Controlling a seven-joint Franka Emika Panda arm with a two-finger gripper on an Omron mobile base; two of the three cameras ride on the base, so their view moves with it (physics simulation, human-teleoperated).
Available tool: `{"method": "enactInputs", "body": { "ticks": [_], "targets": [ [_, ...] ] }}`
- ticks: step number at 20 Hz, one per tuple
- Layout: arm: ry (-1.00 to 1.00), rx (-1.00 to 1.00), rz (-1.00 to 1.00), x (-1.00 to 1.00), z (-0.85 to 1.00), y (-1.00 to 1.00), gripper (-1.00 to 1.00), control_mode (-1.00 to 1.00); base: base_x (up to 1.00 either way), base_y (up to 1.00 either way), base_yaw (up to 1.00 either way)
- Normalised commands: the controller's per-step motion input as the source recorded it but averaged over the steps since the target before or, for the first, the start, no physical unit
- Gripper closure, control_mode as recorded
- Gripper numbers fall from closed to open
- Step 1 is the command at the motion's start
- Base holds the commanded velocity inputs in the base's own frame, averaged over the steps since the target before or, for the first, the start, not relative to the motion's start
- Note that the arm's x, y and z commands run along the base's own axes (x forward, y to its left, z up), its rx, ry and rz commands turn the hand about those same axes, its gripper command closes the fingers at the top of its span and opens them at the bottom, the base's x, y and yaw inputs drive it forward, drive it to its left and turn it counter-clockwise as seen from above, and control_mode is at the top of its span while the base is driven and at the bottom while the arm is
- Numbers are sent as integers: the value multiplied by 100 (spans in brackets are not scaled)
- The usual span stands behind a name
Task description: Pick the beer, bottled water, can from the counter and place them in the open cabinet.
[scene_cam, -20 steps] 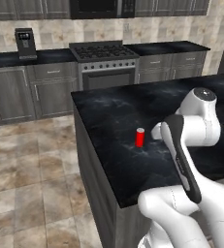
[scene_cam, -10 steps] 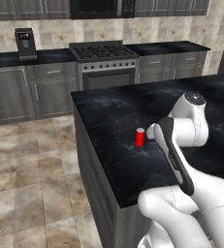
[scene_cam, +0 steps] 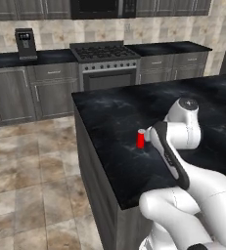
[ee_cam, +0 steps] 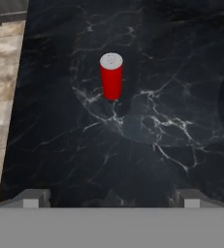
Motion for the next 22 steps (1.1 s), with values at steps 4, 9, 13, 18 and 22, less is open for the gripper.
{"method": "enactInputs", "body": {
  "ticks": [4, 9, 13, 18, 22],
  "targets": [
    [-4, 0, -1, 25, -29, 5, -100, -100, 0, 0, 0],
    [-1, 0, -1, 28, -25, 5, -100, -100, 0, 0, 0],
    [0, 0, -1, 26, -18, 4, -100, -100, 0, 0, 0],
    [0, 0, -2, 26, -8, 0, -100, -100, 0, 0, 0],
    [0, 0, -2, 28, 0, 0, -100, -100, 0, 0, 0]
  ]
}}
